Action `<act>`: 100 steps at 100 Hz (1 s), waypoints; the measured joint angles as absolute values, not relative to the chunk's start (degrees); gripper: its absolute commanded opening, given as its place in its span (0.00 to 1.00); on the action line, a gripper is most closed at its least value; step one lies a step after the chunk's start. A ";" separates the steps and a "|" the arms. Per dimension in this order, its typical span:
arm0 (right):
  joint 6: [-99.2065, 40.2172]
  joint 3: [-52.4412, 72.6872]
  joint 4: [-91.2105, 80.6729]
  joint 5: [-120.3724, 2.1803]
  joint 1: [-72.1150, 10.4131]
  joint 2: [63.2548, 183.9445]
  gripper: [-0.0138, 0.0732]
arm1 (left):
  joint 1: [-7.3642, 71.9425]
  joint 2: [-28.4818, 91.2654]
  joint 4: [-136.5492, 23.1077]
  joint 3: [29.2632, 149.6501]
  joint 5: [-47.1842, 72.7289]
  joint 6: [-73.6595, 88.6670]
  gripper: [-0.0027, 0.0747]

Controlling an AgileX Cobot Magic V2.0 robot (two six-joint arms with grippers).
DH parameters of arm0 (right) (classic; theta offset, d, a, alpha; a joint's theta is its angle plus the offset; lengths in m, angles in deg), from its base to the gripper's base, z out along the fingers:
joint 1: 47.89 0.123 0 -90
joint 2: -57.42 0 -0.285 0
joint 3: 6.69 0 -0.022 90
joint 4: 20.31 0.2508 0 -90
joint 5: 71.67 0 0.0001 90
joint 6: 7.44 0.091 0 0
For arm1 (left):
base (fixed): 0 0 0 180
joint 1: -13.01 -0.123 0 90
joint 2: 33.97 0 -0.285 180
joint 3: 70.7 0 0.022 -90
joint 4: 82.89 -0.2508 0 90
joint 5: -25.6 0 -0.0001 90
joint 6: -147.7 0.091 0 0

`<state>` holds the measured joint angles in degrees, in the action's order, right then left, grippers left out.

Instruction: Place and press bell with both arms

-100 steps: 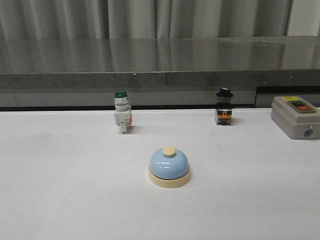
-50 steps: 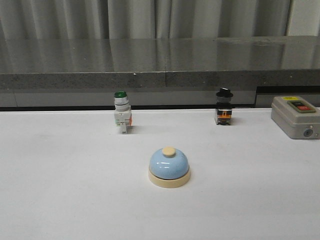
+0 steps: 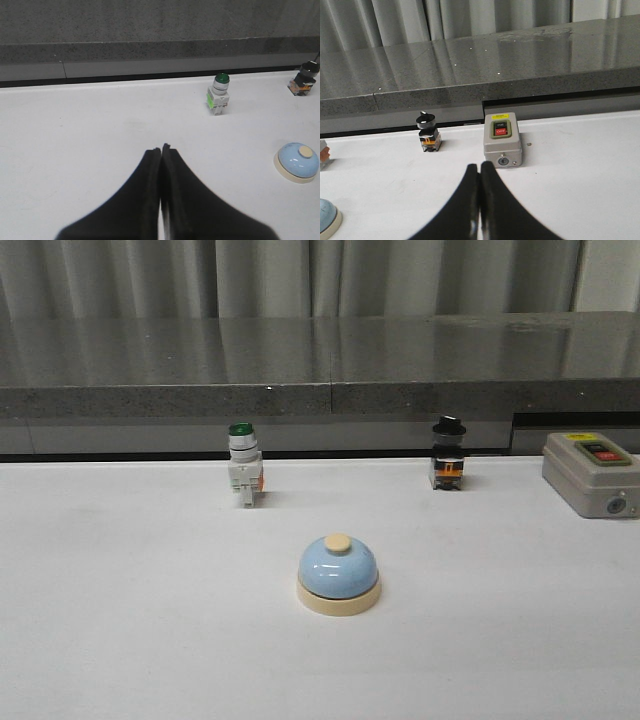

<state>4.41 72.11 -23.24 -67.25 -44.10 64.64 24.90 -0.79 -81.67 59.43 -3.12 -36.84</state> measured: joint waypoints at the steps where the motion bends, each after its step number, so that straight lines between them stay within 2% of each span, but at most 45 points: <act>1: 4.41 72.11 -23.24 -67.25 -44.10 64.64 0.08 | 24.90 -0.79 -81.67 59.43 -3.12 -36.84 0.01; 30: 4.41 72.11 -23.24 -67.25 -44.10 64.64 0.08 | 24.24 -3.03 -82.89 57.27 2.92 -36.84 0.01; 61: 4.41 72.11 -23.24 -67.25 -44.10 64.64 0.08 | 20.57 -12.64 -83.33 43.63 15.48 -36.93 0.01; 82: 4.41 72.11 -23.24 -67.25 -44.10 64.64 0.08 | 18.95 -21.00 -85.47 35.07 18.93 -36.93 0.01; 100: 4.41 72.11 -23.24 -67.25 -44.10 64.64 0.08 | 17.80 -26.19 -85.82 32.28 20.77 -36.93 0.01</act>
